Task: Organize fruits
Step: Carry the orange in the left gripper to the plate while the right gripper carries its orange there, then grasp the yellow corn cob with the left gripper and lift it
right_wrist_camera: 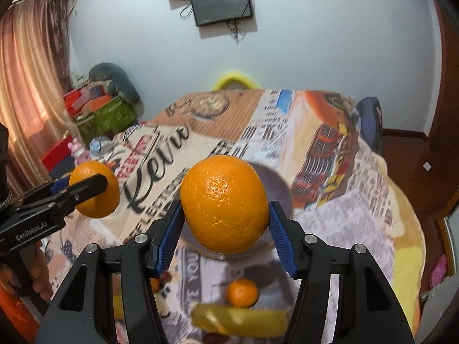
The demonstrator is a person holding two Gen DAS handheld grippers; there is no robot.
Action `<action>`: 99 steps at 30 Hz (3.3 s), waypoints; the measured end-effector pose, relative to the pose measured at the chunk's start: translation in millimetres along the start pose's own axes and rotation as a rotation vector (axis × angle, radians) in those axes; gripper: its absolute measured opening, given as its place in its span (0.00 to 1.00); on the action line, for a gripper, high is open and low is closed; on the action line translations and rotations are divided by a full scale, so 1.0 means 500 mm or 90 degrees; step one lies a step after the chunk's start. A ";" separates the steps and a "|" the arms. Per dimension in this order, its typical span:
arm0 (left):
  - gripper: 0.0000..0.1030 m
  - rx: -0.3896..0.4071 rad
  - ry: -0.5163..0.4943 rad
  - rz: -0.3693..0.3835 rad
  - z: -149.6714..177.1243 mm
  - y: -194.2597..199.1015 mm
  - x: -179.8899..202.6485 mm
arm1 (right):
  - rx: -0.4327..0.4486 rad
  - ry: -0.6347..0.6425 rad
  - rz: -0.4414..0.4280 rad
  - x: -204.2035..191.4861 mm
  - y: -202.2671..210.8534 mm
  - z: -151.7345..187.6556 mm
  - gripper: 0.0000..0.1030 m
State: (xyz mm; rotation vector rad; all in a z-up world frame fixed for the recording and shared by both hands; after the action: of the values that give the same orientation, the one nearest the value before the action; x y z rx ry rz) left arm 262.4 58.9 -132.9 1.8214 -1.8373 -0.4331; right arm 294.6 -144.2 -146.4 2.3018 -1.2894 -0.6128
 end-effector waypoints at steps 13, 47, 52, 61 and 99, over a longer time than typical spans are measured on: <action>0.55 -0.027 -0.020 0.007 -0.064 -0.114 0.006 | 0.017 0.013 0.027 0.052 -0.050 -0.054 0.54; 0.55 -0.206 -0.071 0.037 -0.017 -0.409 0.047 | -0.184 0.096 0.001 0.103 -0.295 -0.018 0.54; 0.56 -0.212 -0.056 0.038 -0.018 -0.412 0.041 | -0.190 0.106 -0.002 0.102 -0.297 -0.018 0.56; 0.59 -0.178 -0.043 0.029 -0.046 -0.354 0.034 | -0.174 0.099 -0.007 0.092 -0.261 -0.021 0.63; 0.60 -0.198 -0.090 0.030 0.204 0.028 0.036 | -0.149 0.064 0.038 0.018 0.067 0.169 0.74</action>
State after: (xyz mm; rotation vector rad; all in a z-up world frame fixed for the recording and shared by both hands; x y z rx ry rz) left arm 194.0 28.8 -206.3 1.5684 -1.7827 -0.7999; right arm 228.4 -180.9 -197.2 2.0706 -1.1691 -0.5869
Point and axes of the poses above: each gripper's, at about its wrist camera, not at the fingertips, and y roughly against the way its jaws point, x to its right, z to its underside, the point moved 4 cm from there along -y, roughly the way its jaws point, and after that the axes turned 2 degrees about x, right-handed, at the moved point
